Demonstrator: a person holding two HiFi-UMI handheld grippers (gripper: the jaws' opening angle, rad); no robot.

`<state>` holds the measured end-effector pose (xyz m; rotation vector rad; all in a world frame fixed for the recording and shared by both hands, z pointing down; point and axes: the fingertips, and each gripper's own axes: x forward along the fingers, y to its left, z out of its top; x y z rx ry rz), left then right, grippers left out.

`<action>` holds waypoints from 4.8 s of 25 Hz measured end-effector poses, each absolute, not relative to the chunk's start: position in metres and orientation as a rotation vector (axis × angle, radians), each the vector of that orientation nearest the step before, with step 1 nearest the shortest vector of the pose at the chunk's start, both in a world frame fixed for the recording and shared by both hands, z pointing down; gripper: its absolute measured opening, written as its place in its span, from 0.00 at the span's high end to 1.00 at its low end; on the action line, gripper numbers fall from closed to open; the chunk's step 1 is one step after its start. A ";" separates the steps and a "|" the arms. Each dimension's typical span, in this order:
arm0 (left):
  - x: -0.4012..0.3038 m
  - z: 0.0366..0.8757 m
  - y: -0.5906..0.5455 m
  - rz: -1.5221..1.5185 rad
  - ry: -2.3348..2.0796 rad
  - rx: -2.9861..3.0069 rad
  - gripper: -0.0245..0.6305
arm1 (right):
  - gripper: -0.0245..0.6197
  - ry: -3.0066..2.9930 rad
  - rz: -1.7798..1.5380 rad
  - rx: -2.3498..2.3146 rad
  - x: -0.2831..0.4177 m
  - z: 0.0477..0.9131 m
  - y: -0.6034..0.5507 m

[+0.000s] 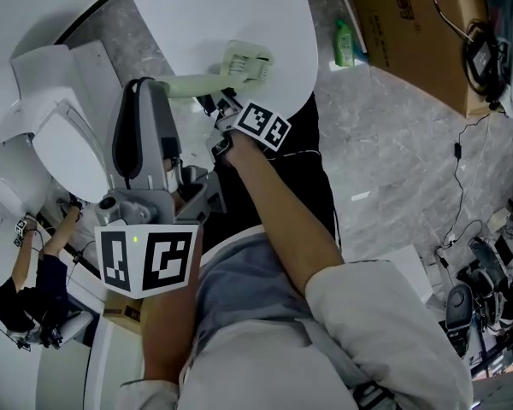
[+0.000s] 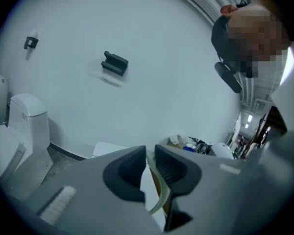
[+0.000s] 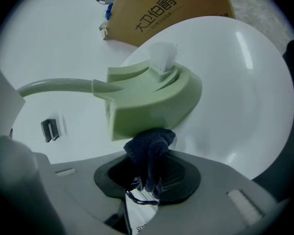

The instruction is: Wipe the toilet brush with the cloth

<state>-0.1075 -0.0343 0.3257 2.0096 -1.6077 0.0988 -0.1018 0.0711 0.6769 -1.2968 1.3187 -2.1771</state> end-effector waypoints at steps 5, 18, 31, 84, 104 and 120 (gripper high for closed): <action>-0.105 0.325 -0.031 0.115 -1.619 2.004 0.96 | 0.81 1.388 -2.193 -1.239 -0.109 0.664 0.066; -0.104 0.321 -0.031 0.126 -1.642 1.995 0.96 | 0.81 1.601 -2.204 -1.093 -0.113 0.624 0.057; -0.104 0.318 -0.031 0.131 -1.641 1.998 0.96 | 0.81 1.684 -2.219 -1.035 -0.109 0.603 0.054; -0.098 0.313 -0.037 0.111 -1.622 1.998 0.96 | 0.81 2.137 -2.318 -1.047 -0.040 0.591 0.085; -0.096 0.314 -0.038 0.109 -1.645 1.989 0.96 | 0.81 2.159 -2.340 -1.093 -0.015 0.597 0.093; -0.095 0.314 -0.038 0.124 -1.654 1.980 0.96 | 0.81 2.185 -2.391 -1.192 -0.009 0.615 0.096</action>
